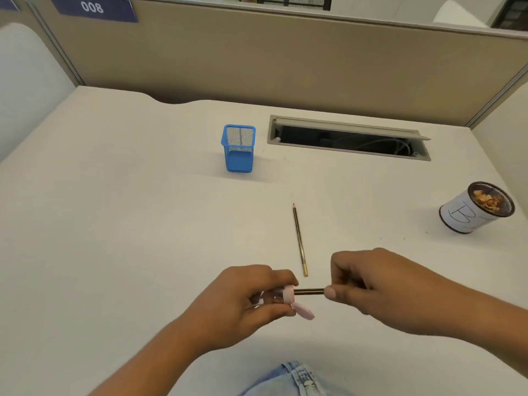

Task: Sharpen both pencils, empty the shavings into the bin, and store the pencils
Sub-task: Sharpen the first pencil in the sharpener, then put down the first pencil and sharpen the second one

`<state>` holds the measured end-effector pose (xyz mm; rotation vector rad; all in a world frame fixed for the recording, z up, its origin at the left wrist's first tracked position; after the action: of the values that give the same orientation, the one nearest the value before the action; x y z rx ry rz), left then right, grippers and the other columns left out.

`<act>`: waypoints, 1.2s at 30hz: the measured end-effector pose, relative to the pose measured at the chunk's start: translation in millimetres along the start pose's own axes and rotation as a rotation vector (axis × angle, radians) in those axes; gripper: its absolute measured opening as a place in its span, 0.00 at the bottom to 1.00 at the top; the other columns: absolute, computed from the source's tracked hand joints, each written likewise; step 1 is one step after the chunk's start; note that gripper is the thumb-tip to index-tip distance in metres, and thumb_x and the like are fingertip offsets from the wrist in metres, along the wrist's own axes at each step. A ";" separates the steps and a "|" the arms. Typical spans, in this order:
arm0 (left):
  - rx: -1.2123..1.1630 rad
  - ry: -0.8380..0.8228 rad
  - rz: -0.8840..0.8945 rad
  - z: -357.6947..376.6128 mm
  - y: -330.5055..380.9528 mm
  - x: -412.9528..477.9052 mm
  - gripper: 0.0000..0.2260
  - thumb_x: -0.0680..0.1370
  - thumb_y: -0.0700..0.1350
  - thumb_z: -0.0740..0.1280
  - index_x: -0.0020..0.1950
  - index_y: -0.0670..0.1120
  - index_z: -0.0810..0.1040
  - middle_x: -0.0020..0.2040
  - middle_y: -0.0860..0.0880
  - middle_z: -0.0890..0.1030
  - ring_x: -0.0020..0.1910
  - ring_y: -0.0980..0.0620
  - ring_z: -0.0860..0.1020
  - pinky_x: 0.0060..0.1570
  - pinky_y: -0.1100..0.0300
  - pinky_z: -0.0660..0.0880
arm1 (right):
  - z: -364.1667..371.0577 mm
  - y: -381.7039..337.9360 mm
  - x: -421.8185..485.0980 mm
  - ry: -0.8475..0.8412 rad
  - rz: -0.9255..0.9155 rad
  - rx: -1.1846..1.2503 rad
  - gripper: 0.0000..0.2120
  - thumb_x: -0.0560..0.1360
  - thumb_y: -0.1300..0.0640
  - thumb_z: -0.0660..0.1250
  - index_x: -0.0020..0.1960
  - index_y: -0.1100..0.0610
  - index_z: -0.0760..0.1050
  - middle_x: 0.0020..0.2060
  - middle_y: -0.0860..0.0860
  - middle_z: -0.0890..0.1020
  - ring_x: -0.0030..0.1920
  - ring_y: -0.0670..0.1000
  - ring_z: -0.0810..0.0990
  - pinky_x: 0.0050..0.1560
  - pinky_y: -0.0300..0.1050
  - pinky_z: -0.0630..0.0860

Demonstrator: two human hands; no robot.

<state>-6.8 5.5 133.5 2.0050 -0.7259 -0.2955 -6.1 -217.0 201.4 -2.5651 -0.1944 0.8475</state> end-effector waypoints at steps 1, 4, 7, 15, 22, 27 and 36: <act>-0.065 0.043 -0.049 5.7 -0.4 0.4 0.10 0.76 0.52 0.69 0.56 0.56 0.77 0.43 0.57 0.82 0.40 0.54 0.79 0.37 0.58 0.76 | -2.7 5.5 -0.1 0.037 -0.020 -0.045 0.12 0.76 0.39 0.64 0.40 0.45 0.71 0.34 0.47 0.81 0.29 0.45 0.73 0.32 0.41 0.70; -0.225 0.213 -0.204 19.5 -1.0 2.7 0.11 0.74 0.45 0.73 0.54 0.56 0.79 0.44 0.55 0.84 0.41 0.48 0.81 0.43 0.49 0.81 | -5.3 24.3 1.9 0.116 -0.076 -0.006 0.11 0.75 0.38 0.64 0.41 0.44 0.72 0.34 0.46 0.82 0.32 0.47 0.77 0.34 0.45 0.74; -0.319 0.342 -0.322 29.7 -6.2 2.6 0.12 0.72 0.50 0.75 0.54 0.56 0.80 0.45 0.47 0.84 0.44 0.36 0.78 0.45 0.42 0.78 | 1.7 39.7 10.4 0.169 -0.096 0.230 0.09 0.74 0.41 0.67 0.40 0.45 0.74 0.35 0.46 0.83 0.28 0.43 0.74 0.33 0.43 0.73; -0.421 0.363 -0.436 37.7 -23.9 11.4 0.16 0.70 0.47 0.76 0.56 0.55 0.78 0.48 0.42 0.83 0.47 0.31 0.76 0.48 0.38 0.77 | 27.3 55.4 34.9 0.296 -0.012 0.621 0.06 0.73 0.51 0.73 0.39 0.50 0.79 0.32 0.42 0.82 0.30 0.47 0.73 0.35 0.43 0.72; -0.266 0.341 -0.386 23.3 -39.5 26.2 0.11 0.70 0.49 0.76 0.50 0.59 0.82 0.48 0.54 0.81 0.41 0.56 0.77 0.40 0.67 0.73 | 47.6 62.0 58.7 0.455 0.147 0.753 0.06 0.75 0.52 0.72 0.39 0.50 0.81 0.36 0.45 0.84 0.33 0.45 0.83 0.36 0.44 0.76; -0.257 0.313 -0.383 18.2 -54.2 32.0 0.13 0.69 0.49 0.77 0.51 0.60 0.83 0.45 0.55 0.80 0.44 0.55 0.77 0.42 0.69 0.71 | 55.6 75.4 86.0 0.570 0.198 0.631 0.05 0.76 0.53 0.71 0.42 0.49 0.84 0.32 0.40 0.83 0.35 0.37 0.79 0.36 0.28 0.69; -0.283 0.307 -0.387 13.5 -72.7 38.6 0.11 0.72 0.44 0.76 0.51 0.58 0.84 0.48 0.55 0.82 0.49 0.54 0.79 0.45 0.72 0.70 | 61.5 91.6 129.4 0.618 0.302 0.406 0.06 0.78 0.54 0.67 0.52 0.53 0.83 0.40 0.44 0.85 0.42 0.44 0.82 0.45 0.42 0.78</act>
<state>44.4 -0.1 67.9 1.8508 -0.0919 -0.2881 61.1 -243.7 47.5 -2.3540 0.5072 0.1260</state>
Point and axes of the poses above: each hand's wrist, its own x-axis towards the middle knuckle, its own z-axis out of the palm, y = z × x, the point moved 2 cm from there along x, towards the middle knuckle
